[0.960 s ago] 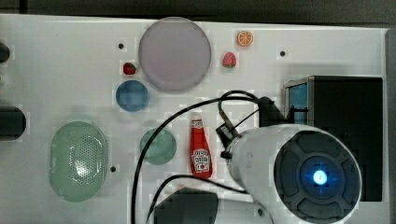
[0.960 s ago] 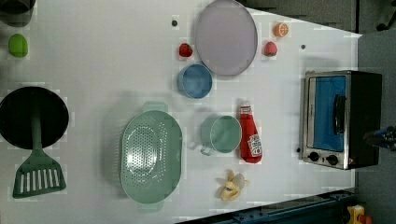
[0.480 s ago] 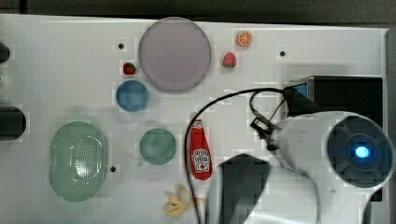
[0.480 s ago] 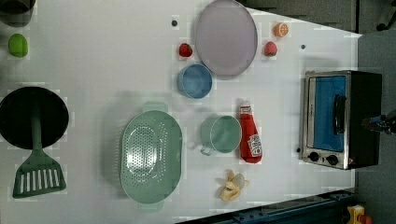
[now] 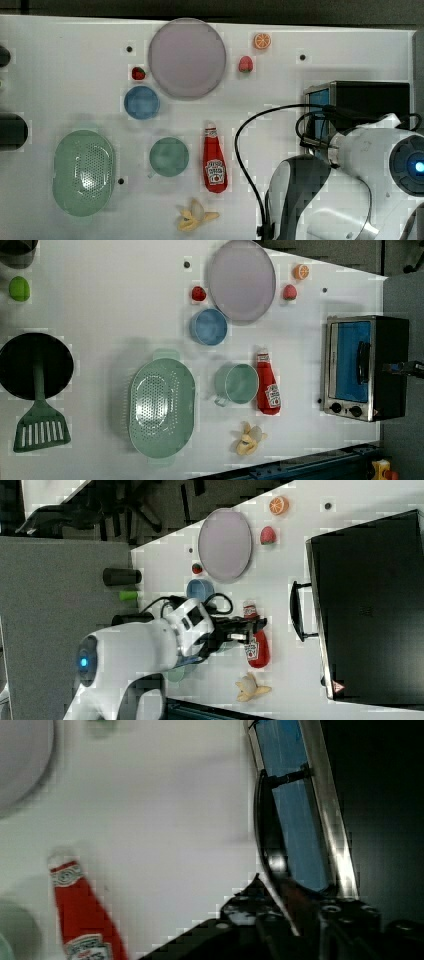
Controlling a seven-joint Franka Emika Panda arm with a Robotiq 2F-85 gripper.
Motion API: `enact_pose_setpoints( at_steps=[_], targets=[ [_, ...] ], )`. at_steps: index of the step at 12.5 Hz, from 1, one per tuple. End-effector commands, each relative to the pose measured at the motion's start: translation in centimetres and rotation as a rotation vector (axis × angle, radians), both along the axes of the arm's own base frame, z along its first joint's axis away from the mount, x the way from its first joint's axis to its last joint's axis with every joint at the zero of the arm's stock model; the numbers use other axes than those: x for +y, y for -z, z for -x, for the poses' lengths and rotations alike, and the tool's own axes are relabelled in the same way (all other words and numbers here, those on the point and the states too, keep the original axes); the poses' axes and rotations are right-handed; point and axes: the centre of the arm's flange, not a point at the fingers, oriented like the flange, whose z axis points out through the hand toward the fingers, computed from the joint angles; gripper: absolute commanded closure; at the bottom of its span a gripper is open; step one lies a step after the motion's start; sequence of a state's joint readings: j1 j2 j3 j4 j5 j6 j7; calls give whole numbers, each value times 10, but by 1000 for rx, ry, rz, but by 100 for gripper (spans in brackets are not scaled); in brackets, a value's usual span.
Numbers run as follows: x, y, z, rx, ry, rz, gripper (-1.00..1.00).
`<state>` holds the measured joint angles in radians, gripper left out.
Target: Flap open oven.
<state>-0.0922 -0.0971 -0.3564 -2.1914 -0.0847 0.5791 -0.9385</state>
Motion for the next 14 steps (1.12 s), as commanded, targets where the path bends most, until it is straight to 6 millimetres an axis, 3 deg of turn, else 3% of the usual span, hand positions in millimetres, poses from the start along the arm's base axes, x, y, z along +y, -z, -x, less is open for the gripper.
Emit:
enact_pose_setpoints(
  at_steps=[1,5,14],
  targets=[
    [-26,17,0,2,-136,32,65],
    [-37,54,-1,44,-119,36,65],
    [-34,104,-10,49,-137,69,65]
  ],
)
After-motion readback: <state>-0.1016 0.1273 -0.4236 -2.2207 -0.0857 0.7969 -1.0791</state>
